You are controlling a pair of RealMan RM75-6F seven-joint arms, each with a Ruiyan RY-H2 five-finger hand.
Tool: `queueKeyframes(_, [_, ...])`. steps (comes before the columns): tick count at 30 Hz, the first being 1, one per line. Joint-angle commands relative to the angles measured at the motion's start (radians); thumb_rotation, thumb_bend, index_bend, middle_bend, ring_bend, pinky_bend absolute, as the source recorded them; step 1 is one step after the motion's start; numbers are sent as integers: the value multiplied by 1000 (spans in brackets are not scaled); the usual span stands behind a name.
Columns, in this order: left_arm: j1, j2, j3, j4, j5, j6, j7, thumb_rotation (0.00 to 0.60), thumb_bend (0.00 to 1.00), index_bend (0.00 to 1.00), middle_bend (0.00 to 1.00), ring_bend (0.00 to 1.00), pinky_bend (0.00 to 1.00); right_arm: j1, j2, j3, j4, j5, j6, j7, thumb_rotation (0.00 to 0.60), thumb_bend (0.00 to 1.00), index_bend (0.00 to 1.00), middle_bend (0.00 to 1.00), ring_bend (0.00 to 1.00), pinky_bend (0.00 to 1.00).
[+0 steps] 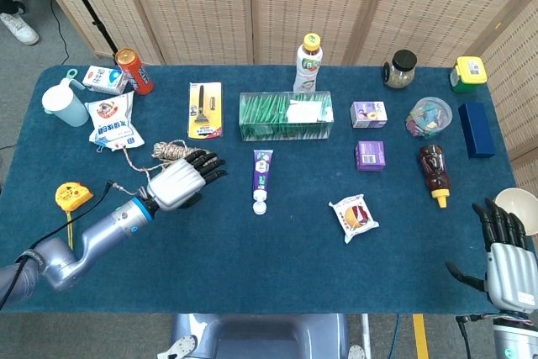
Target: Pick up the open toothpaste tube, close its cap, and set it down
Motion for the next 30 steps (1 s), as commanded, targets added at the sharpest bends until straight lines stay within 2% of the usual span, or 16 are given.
queueKeyframes(1, [-38,-46,10,49,7,-21,3,600,381,175,129,80,137,1,1,0,-1,0,-4,0,600,0,86,24,0,0])
queueKeyframes(20, [-194,-266,-1,262,-56,-92,11,600,380,175,127,76,137,-12,13,1,-6,7,8,4,600,0,86,24,0,0])
queueKeyframes(30, [-229,-326,13,331,-79,-99,4,600,381,175,127,77,137,-21,22,1,-9,9,15,7,600,0,86,24,0,0])
